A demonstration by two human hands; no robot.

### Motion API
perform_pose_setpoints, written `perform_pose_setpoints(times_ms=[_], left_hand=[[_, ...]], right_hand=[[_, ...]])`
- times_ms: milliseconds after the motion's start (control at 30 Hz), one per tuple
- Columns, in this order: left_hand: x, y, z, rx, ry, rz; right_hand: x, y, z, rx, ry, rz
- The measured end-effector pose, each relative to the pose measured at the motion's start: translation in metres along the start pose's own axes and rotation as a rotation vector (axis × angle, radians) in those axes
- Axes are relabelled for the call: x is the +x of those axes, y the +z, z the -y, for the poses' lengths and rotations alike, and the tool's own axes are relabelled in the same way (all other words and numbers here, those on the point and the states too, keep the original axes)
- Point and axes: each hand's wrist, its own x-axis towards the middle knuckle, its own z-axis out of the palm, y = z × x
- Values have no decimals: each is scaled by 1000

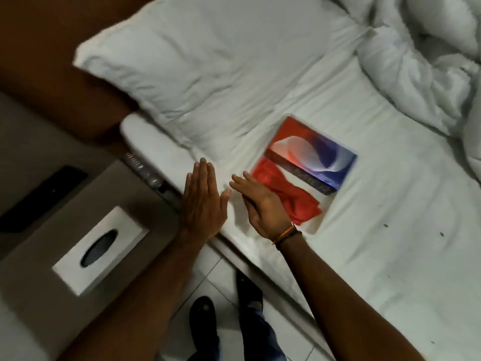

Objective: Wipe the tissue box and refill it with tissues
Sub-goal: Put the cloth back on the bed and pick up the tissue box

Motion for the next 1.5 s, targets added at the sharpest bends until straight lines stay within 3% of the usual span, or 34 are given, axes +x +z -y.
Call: perform_pose_setpoints(times_ms=[200,333,533,733,867,1100,1333,1500], left_hand=[[-78,-13,141,17,-265,-98],[-138,5,215,-26,-526,-68],[-219,59,303,-194,-1021,-61],[-250,114,348,-374,-1237,-47],[-245,131,355,-622,-1243,-112],[-237,128,364,-931,-1275,-292],[-231,122,382,-993,-1384,-265],[-231,124,382,-999,-1434,-309]], right_hand=[[61,128,67,42,-183,268],[81,222,91,36,-242,480],[91,327,64,-60,-52,443],[101,372,27,-116,133,521],[104,385,19,-66,200,535],[114,387,13,156,475,518],[113,396,20,154,488,397],[117,396,12,234,569,409]])
